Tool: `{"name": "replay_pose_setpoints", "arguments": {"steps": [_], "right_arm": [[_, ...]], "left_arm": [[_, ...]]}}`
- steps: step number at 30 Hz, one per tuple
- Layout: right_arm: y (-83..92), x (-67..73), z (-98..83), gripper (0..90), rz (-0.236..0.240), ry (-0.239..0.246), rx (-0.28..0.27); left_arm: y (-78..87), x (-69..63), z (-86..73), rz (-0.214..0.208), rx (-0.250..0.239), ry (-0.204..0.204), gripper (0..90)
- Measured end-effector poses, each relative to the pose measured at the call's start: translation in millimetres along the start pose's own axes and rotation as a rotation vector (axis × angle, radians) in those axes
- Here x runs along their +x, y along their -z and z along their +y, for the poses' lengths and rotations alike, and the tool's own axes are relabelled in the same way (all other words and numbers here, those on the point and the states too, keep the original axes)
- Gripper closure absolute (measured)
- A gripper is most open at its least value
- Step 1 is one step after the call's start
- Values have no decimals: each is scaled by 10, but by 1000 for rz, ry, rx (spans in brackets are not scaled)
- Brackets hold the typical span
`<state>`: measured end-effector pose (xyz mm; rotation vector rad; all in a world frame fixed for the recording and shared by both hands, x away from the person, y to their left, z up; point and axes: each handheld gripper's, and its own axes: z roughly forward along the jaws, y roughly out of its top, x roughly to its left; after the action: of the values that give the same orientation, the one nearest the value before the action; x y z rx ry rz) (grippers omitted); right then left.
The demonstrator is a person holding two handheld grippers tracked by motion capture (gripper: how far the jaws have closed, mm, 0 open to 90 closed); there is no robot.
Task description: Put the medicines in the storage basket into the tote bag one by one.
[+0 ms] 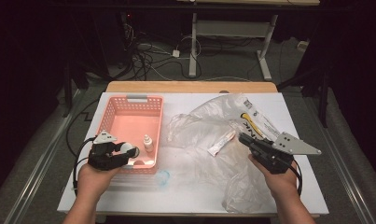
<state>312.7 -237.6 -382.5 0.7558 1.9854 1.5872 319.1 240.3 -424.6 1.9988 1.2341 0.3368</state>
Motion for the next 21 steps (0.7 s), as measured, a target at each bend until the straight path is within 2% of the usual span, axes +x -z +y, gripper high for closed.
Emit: {"name": "replay_pose_setpoints", "arguments": {"steps": [9,18,21], "right_arm": [[22,-12,12,900,0,0,-10],[23,-11,15,900,0,-2,-11],[23,-13,15,900,-1,-1,-11]], "left_arm": [[100,-92,7,-13,-75,-1,486],[161,-206,42,-55,-120,-5,486],[163,-248,56,-72,-122,-8,486]]}}
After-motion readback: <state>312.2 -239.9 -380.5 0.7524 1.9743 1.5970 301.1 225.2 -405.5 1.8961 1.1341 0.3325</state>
